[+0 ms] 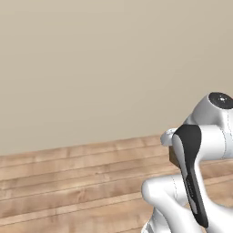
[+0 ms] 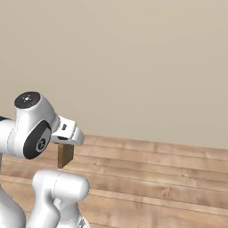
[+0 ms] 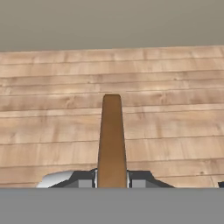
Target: Start the toaster. Once the lever pops up, take the bread to the plate on the dining counter.
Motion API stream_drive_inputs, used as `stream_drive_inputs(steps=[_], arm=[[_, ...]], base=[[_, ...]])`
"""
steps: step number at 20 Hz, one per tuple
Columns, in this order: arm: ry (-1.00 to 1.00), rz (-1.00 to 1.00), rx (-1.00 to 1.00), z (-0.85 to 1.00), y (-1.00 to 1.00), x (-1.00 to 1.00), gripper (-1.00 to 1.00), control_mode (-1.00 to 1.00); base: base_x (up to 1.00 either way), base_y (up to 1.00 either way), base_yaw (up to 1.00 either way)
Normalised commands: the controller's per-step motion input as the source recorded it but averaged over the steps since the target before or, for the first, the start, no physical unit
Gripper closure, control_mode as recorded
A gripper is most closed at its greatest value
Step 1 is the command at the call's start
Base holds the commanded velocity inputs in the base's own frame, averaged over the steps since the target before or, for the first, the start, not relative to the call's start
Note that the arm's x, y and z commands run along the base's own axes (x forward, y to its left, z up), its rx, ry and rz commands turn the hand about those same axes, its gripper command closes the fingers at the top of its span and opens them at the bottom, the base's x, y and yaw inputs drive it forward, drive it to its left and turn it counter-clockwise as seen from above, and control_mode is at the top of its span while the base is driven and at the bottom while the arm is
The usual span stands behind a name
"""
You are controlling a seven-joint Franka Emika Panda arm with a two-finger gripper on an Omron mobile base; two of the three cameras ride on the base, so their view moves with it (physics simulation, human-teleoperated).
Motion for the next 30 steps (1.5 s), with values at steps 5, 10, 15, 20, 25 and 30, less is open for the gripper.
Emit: stream_drive_inputs(steps=[5, 10, 15, 20, 25, 30], arm=[[0.0, 0.0, 0.0, 0.0, 0.0, 0.0, 1.0, 1.0], [0.0, 0.0, 0.0, 0.0, 0.0, 0.0, 1.0, 1.0], [0.0, 0.0, 0.0, 0.0, 0.0, 0.0, 1.0, 1.0], [0.0, 0.0, 0.0, 0.0, 0.0, 0.0, 1.0, 1.0], [0.0, 0.0, 0.0, 0.0, 0.0, 0.0, 1.0, 1.0], [0.0, 0.0, 0.0, 0.0, 0.0, 0.0, 1.0, 1.0]], base=[[1.0, 0.26, -0.24], [0.58, 0.39, -0.72], [0.18, 0.38, -0.9], [0.15, 0.36, -0.91], [0.2, 0.39, -0.89], [0.5, 0.61, -0.78]])
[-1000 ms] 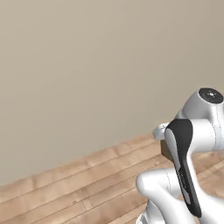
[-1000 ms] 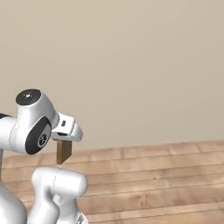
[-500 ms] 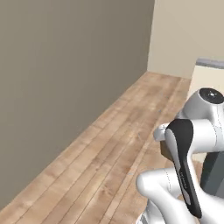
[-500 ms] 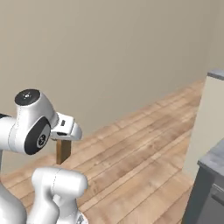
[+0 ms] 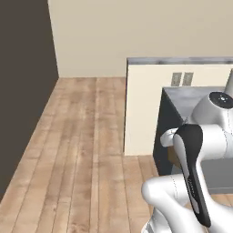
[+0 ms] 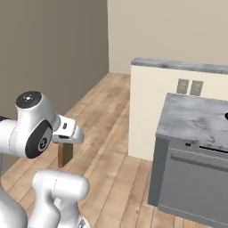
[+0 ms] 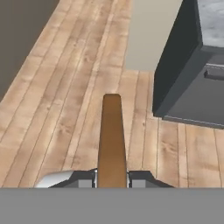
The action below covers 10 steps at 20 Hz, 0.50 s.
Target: Start the toaster. Once the lever pops up, take the bread to the plate on the dining counter.
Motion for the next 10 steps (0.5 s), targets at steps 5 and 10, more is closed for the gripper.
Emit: stream_drive_inputs(steps=[5, 10], arm=[[0.0, 0.0, 0.0, 0.0, 0.0, 0.0, 1.0, 1.0], [0.0, 0.0, 0.0, 0.0, 0.0, 0.0, 1.0, 1.0]], base=[[0.8, 0.91, -0.62], [0.93, 1.0, -0.37]])
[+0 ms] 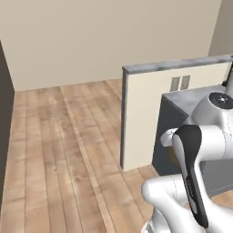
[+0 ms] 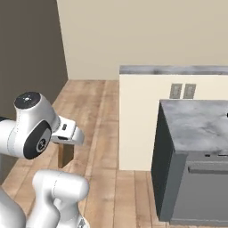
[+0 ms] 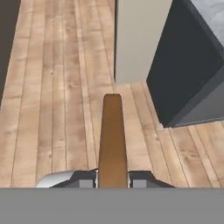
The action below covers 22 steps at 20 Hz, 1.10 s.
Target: Start the toaster. Once the lever pops up, take the bread to the plate on the dining counter.
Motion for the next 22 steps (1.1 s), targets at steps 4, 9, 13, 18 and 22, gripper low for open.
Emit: stream_drive_inputs(steps=[4, 9, 13, 18, 22], arm=[[0.0, 0.0, 0.0, 0.0, 0.0, 0.0, 1.0, 1.0], [0.0, 0.0, 0.0, 0.0, 0.0, 0.0, 1.0, 1.0], [0.0, 0.0, 0.0, 0.0, 0.0, 0.0, 1.0, 1.0], [0.0, 0.0, 0.0, 0.0, 0.0, 0.0, 1.0, 1.0], [0.0, 0.0, 0.0, 0.0, 0.0, 0.0, 1.0, 1.0]], base=[[1.0, 1.0, -0.14], [1.0, 1.0, -0.12], [1.0, 1.0, -0.16], [0.97, 1.0, -0.3], [1.0, 0.97, -0.48]])
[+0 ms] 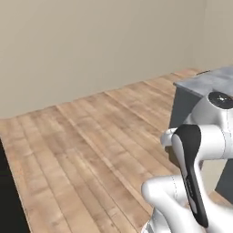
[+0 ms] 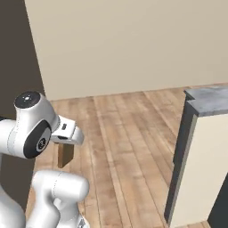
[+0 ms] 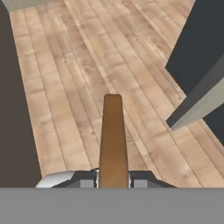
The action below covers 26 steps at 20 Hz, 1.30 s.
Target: Start the toaster. Once the lever pops up, take the bread to the plate on the dining counter.
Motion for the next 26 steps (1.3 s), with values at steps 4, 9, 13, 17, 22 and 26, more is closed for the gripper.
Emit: stream_drive_inputs(steps=[4, 9, 13, 17, 22, 26], arm=[[0.0, 0.0, 0.0, 0.0, 0.0, 0.0, 1.0, 1.0], [0.0, 0.0, 0.0, 0.0, 0.0, 0.0, 1.0, 1.0], [0.0, 0.0, 0.0, 0.0, 0.0, 0.0, 1.0, 1.0], [0.0, 0.0, 0.0, 0.0, 0.0, 0.0, 1.0, 1.0], [0.0, 0.0, 0.0, 0.0, 0.0, 0.0, 1.0, 1.0], [0.0, 0.0, 0.0, 0.0, 0.0, 0.0, 1.0, 1.0]], base=[[0.9, 0.86, -0.58], [0.77, 0.86, -0.66], [0.75, 0.86, -0.67], [0.69, 0.91, -0.65], [0.65, 1.0, -0.61], [0.66, 1.0, -0.62]])
